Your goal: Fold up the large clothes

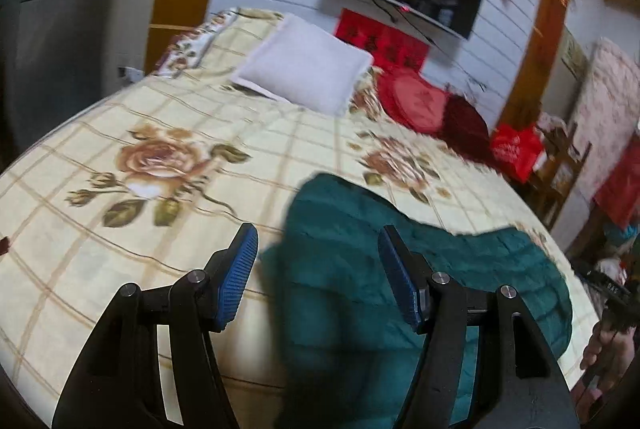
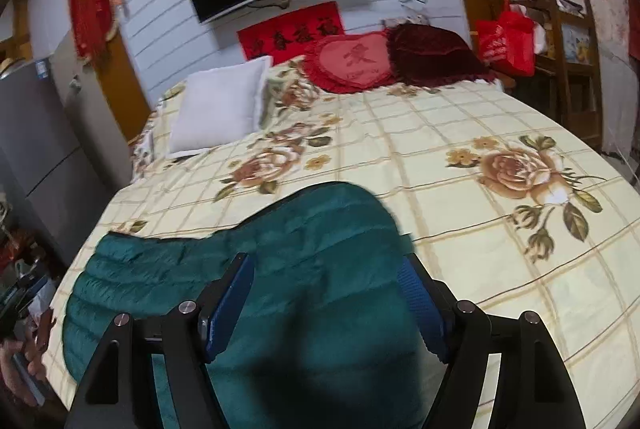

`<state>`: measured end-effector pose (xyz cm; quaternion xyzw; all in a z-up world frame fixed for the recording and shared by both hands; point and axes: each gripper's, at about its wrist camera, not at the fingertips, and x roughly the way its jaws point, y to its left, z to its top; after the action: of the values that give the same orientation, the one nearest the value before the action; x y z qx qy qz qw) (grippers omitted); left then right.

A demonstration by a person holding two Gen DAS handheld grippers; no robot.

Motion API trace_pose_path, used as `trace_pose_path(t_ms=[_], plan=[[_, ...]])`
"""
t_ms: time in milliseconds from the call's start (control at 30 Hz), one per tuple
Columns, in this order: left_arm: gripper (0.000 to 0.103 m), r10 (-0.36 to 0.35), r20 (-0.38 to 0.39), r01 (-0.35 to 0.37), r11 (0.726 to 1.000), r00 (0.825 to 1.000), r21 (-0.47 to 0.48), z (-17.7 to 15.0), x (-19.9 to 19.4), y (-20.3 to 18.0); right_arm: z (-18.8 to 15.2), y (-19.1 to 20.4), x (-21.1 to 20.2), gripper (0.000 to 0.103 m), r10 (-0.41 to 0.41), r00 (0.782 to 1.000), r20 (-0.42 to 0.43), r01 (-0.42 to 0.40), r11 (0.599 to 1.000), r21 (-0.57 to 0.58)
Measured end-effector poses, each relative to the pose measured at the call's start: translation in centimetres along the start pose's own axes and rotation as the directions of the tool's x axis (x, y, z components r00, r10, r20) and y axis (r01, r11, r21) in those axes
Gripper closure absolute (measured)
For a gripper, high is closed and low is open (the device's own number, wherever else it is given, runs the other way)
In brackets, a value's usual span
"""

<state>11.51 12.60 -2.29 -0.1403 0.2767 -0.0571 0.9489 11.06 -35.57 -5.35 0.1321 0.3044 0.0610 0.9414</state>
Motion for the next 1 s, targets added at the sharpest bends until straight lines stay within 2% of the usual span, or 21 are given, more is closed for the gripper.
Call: trace_pose_path(t_ms=[33,133,200,233,267,333,400,467,567,800,1000], plan=[[0.04,0.005,-0.018,-0.004,1.0,1.0,0.013,-0.3,0.8,-0.5,-0.3,0.7,-0.3,0.03,0.0,1.0,0.008,0.0,1.0,-0.017],[0.04,0.031,-0.146,-0.031,1.0,0.989,0.006,-1.1,4.2,-1.1,-1.0,2.0,0.0,0.03,0.055,0.998,-0.016,-0.055,0.997,-0.046],[0.04,0.071,-0.2,-0.071,0.997,0.977,0.011,-1.9,5.8,-1.3,-1.7,2.6,1.4,0.03,0.084,0.991,-0.103,-0.092,0.993,-0.072],[0.037,0.11,-0.242,-0.106,0.994,0.964,0.031,-2.4,6.7,-1.4,-2.1,2.7,2.2,0.03,0.067,0.987,-0.145,-0.08,0.993,-0.084],[0.027,0.122,-0.268,-0.118,0.992,0.955,0.032,-2.8,7.3,-1.4,-2.7,2.6,3.5,0.027,0.028,0.977,-0.21,-0.05,0.994,-0.097],[0.024,0.101,-0.315,-0.112,0.993,0.944,-0.019,-3.3,8.0,-0.6,-3.6,2.4,5.0,0.023,0.024,0.961,-0.275,-0.052,0.994,-0.092],[0.021,0.072,-0.328,-0.1,0.993,0.942,-0.069,-3.7,8.1,0.2,-3.7,2.5,5.2,0.009,0.038,0.959,-0.28,-0.069,0.992,-0.103],[0.018,0.061,-0.34,-0.098,0.991,0.938,-0.092,-3.9,8.3,0.5,-4.0,3.0,5.4,0.0,0.031,0.957,-0.288,-0.068,0.99,-0.121],[0.018,0.065,-0.339,-0.101,0.991,0.938,-0.089,-3.8,8.4,0.3,-4.2,3.6,5.5,0.0,-0.01,0.959,-0.283,-0.032,0.989,-0.141],[0.018,0.065,-0.341,-0.104,0.99,0.938,-0.098,-3.8,8.0,0.0,-4.3,3.3,5.4,0.0,0.0,0.962,-0.272,-0.032,0.993,-0.112],[0.018,0.054,-0.349,-0.098,0.989,0.935,-0.109,-3.5,8.0,0.3,-4.4,3.9,5.3,0.0,-0.017,0.96,-0.279,-0.031,0.985,-0.167]])
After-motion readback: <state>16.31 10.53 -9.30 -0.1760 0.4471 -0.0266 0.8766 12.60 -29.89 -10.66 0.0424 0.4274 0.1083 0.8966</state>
